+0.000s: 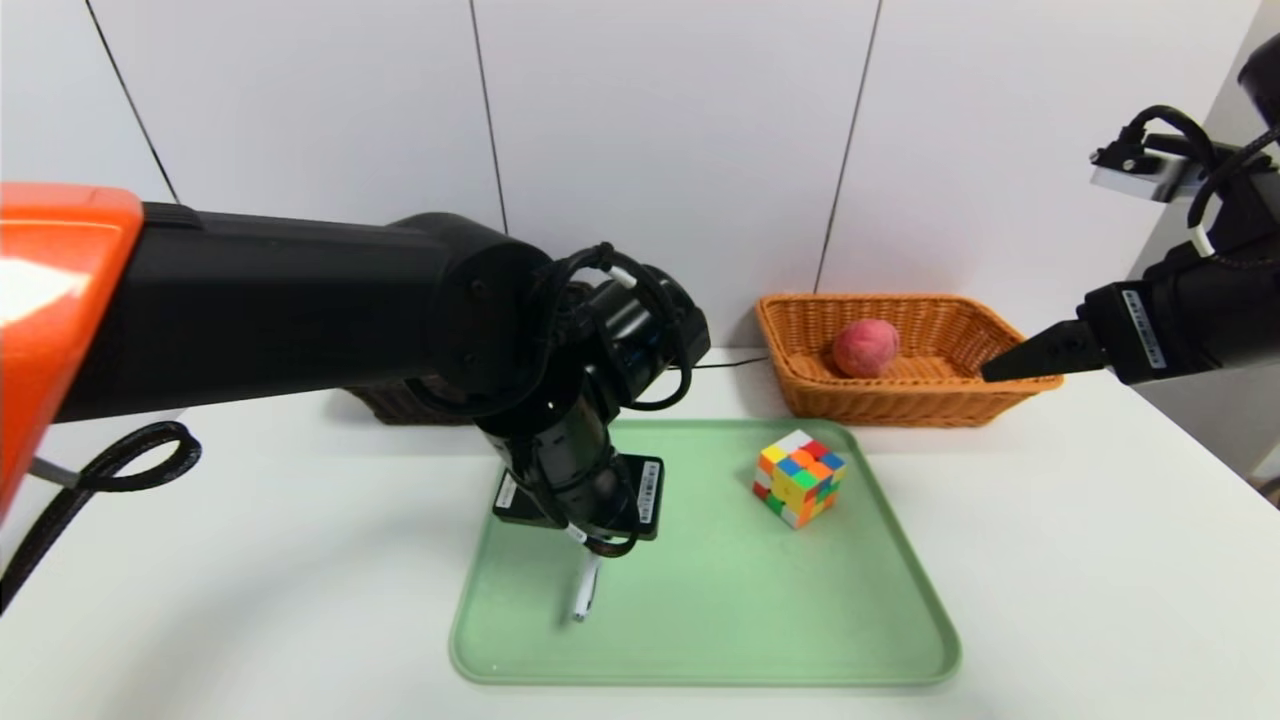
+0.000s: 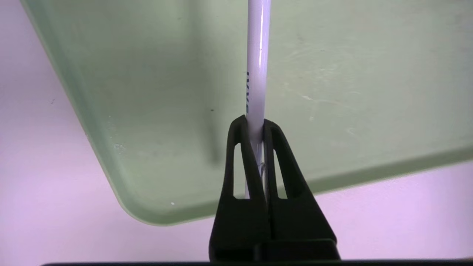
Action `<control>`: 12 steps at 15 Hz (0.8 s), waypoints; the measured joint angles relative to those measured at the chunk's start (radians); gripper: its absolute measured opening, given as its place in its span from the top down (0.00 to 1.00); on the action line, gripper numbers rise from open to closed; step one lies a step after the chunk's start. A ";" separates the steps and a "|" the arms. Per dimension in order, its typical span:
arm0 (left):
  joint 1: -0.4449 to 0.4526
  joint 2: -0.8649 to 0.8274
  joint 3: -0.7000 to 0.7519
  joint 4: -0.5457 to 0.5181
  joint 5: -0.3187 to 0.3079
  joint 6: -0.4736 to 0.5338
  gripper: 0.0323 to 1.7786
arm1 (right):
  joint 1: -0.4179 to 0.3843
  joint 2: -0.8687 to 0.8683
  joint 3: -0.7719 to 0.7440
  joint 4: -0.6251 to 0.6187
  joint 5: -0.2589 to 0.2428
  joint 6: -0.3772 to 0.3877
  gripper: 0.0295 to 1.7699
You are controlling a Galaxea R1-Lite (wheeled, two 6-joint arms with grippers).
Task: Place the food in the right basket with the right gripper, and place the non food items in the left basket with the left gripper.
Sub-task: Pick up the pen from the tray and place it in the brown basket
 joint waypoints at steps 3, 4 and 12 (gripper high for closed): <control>-0.021 -0.064 -0.009 -0.082 0.004 0.004 0.99 | -0.005 -0.005 0.011 0.000 0.000 0.001 0.04; -0.022 -0.085 -0.010 -0.114 0.011 0.009 0.99 | -0.006 -0.007 0.012 0.000 0.000 0.001 0.04; 0.125 -0.203 -0.011 -0.262 0.111 0.052 0.99 | -0.007 -0.017 0.011 -0.002 0.000 0.001 0.04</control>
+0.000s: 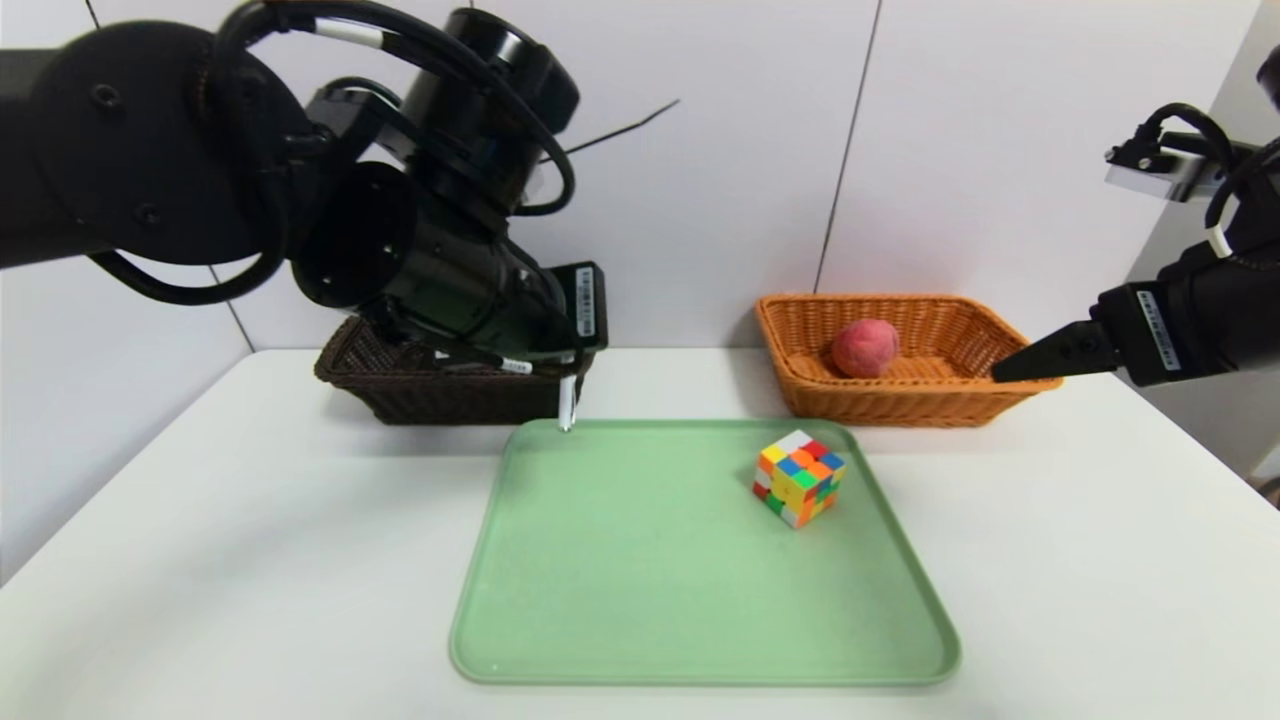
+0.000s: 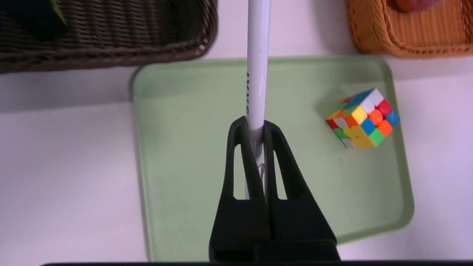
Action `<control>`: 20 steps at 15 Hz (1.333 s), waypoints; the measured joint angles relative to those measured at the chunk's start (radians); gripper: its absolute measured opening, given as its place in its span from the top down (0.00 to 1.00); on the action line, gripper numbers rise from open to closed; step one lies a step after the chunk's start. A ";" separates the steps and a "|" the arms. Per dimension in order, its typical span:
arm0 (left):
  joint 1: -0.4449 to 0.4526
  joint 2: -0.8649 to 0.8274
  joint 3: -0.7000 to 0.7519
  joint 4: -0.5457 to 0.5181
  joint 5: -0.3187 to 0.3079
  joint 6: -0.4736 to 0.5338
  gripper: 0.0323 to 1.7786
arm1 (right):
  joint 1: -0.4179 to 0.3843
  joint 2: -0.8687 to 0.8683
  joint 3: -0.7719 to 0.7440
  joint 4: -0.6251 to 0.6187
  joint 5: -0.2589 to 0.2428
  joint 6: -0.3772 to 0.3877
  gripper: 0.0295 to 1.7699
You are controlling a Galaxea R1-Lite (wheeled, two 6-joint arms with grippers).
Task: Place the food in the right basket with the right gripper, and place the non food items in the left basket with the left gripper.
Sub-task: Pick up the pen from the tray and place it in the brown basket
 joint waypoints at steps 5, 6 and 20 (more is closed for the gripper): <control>0.168 -0.042 0.000 -0.037 -0.001 0.033 0.99 | 0.000 -0.004 0.000 0.001 -0.001 0.000 0.04; 0.199 -0.043 0.002 -0.038 -0.003 0.042 0.99 | 0.000 -0.005 0.000 0.001 -0.003 0.000 0.04; 0.476 0.083 0.005 -0.135 -0.052 0.099 0.99 | -0.002 -0.022 0.003 0.000 -0.003 0.002 0.04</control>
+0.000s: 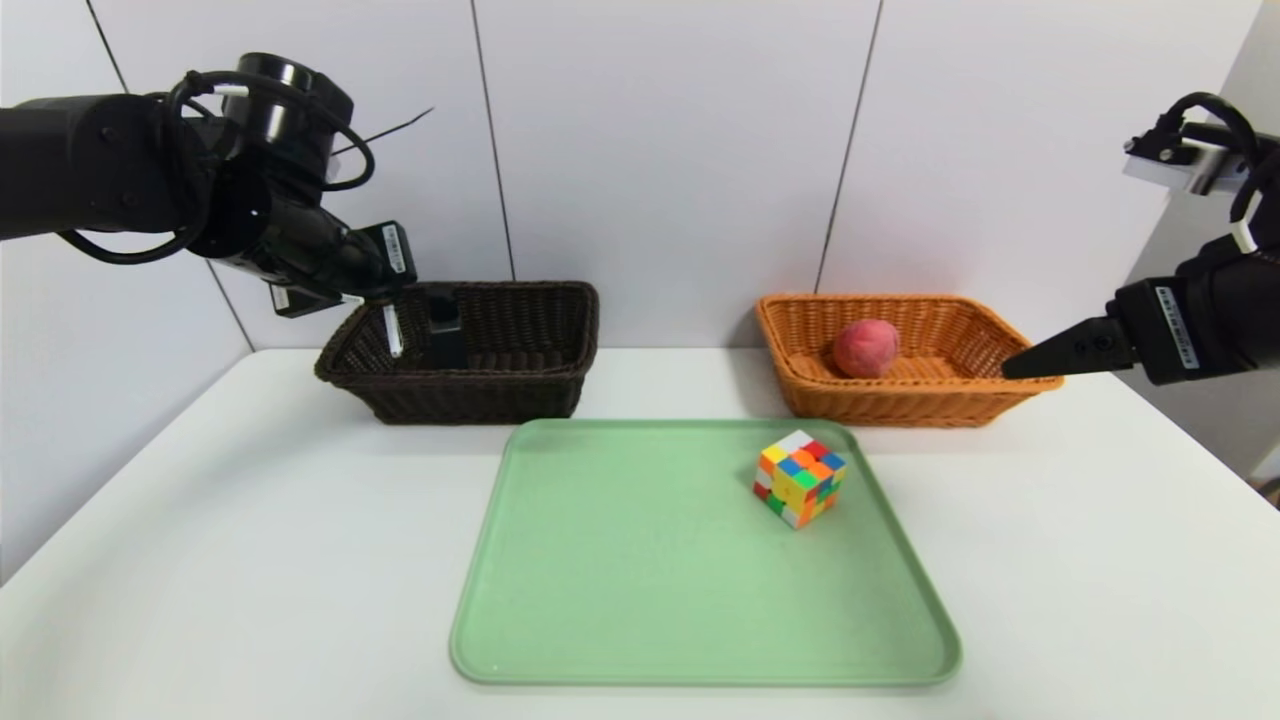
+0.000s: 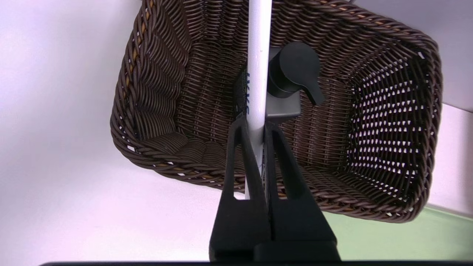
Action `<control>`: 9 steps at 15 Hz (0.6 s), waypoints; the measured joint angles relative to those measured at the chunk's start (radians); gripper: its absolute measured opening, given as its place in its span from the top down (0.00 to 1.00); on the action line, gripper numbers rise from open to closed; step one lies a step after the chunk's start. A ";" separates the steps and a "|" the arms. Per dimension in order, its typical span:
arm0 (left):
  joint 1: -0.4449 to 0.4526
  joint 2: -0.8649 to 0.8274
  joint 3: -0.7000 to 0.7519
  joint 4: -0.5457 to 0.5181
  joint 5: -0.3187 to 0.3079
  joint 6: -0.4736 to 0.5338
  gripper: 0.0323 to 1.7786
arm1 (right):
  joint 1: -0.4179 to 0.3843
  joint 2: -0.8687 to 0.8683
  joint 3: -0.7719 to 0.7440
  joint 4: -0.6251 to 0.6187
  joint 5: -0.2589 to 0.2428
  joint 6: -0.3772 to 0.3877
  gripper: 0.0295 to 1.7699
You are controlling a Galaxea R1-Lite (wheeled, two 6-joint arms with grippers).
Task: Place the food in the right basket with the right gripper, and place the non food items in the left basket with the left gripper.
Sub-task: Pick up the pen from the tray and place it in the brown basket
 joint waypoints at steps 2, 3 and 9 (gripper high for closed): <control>0.003 0.011 -0.008 -0.008 -0.001 0.017 0.99 | 0.001 0.001 -0.001 -0.002 0.001 0.001 0.04; 0.006 0.019 -0.014 -0.018 0.000 0.025 0.99 | 0.002 0.002 -0.001 -0.002 0.001 0.001 0.04; 0.047 0.086 -0.053 -0.028 -0.004 0.050 0.99 | -0.001 0.007 -0.001 -0.001 0.000 0.001 0.04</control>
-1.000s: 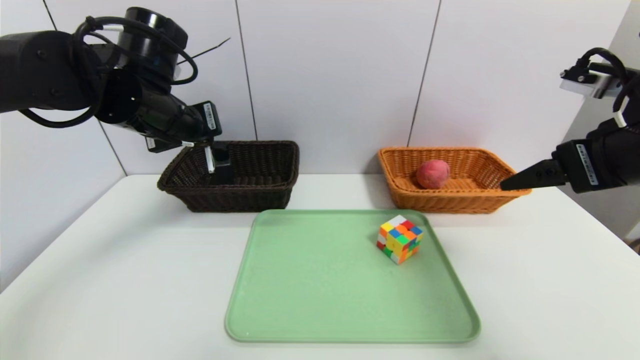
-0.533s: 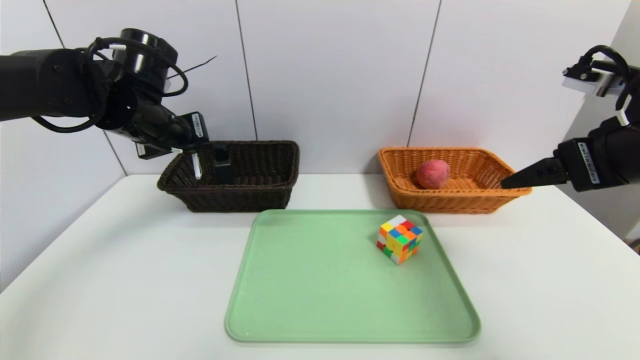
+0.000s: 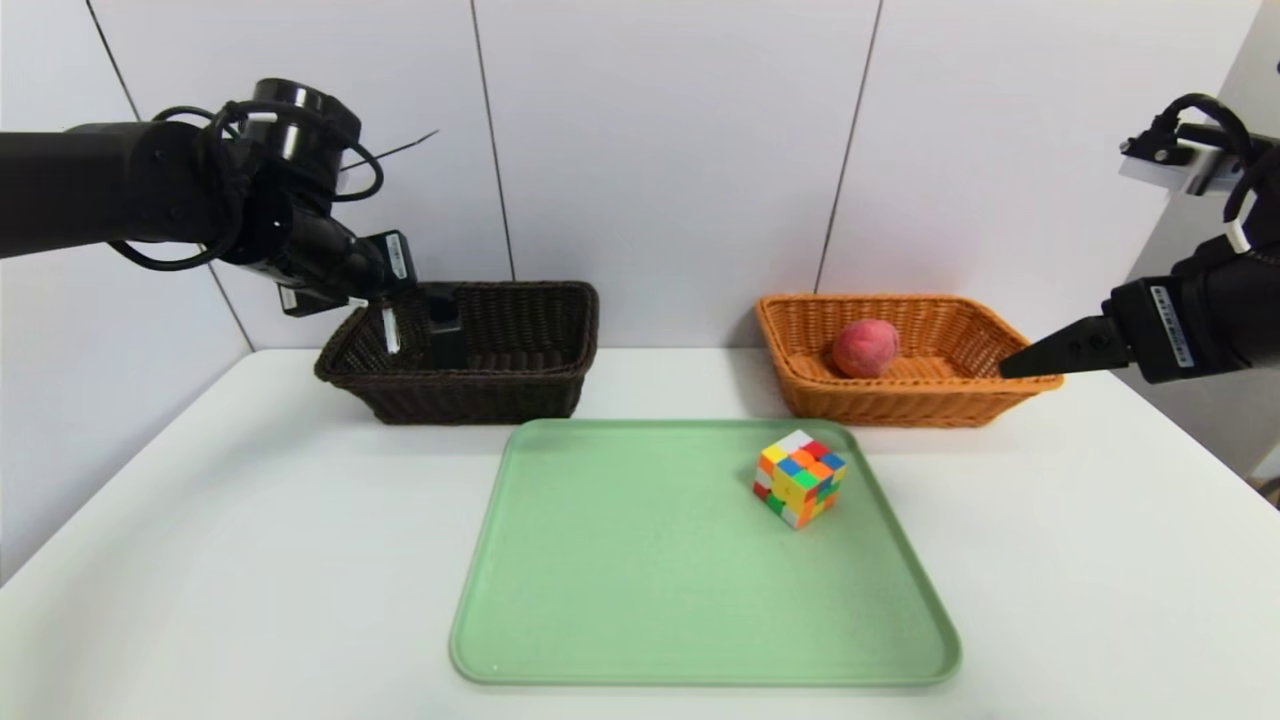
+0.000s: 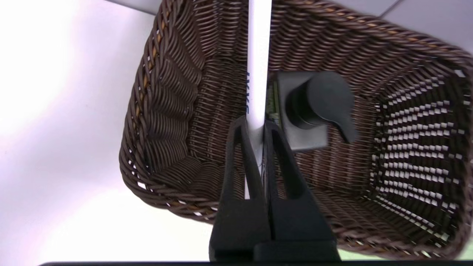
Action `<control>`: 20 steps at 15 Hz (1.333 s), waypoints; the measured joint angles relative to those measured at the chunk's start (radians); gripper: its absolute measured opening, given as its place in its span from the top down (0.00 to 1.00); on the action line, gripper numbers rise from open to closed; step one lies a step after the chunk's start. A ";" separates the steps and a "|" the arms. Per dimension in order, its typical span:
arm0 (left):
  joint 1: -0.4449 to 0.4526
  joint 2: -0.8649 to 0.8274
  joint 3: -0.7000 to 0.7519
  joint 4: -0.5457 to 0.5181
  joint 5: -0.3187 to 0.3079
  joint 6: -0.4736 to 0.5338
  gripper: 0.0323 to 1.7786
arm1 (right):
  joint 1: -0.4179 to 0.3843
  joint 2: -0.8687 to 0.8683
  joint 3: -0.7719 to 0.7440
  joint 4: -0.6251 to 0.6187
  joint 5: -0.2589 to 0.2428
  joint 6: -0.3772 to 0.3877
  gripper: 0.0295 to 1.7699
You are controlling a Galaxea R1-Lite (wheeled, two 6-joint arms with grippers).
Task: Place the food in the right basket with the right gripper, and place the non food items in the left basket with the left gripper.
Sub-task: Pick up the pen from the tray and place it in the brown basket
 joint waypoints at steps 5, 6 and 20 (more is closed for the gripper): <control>0.007 0.063 -0.013 -0.051 0.000 0.024 0.99 | -0.007 0.003 0.003 0.000 0.001 -0.002 0.04; 0.007 0.074 -0.023 -0.051 0.000 0.025 0.99 | -0.007 0.003 0.003 0.000 0.001 -0.003 0.04; 0.022 0.135 -0.046 -0.050 0.002 0.042 0.68 | -0.006 0.023 -0.001 -0.005 0.001 -0.004 0.04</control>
